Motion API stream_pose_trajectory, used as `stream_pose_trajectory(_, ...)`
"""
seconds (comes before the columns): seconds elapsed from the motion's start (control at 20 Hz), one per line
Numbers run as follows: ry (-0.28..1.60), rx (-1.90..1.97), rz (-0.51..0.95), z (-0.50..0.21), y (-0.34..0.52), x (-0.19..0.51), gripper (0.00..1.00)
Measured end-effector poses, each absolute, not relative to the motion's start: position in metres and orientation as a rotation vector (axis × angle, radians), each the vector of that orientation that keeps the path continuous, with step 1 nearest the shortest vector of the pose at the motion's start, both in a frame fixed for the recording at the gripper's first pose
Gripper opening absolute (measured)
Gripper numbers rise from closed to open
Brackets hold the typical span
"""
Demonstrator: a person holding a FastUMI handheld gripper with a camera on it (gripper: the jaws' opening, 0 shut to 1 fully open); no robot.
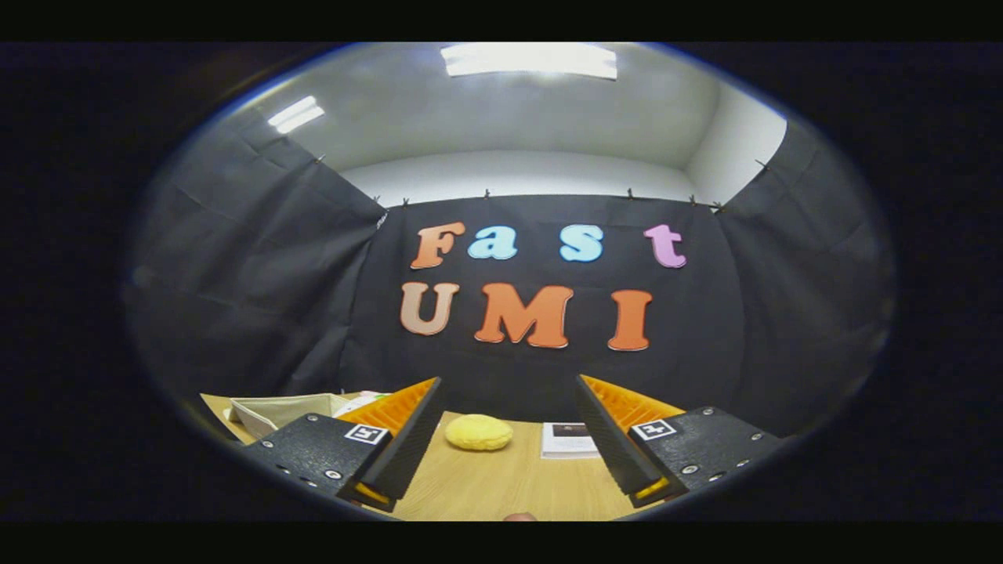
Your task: Open the storage box then place both shoes into the box .Put the left shoe in first, then the right shoe, with the right side of both shoes facing outward in a uniform manner.
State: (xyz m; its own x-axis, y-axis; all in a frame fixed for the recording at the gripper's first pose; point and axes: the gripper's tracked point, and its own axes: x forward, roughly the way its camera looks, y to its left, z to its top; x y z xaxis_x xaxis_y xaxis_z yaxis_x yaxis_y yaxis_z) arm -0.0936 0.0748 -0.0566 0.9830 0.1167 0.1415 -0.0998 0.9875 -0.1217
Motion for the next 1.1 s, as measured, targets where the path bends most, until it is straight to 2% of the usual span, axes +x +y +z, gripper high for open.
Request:
stream_pose_trajectory(0.15, -0.168, -0.097, 0.061, -0.058, 0.061, -0.093, 0.98)
stream_pose_trajectory(0.35, -0.189, -0.068, 0.095, -0.064, 0.063, -0.089, 0.98)
stream_pose_trajectory(1.1, -0.107, 0.012, 0.053, -0.102, 0.052, -0.065, 0.99)
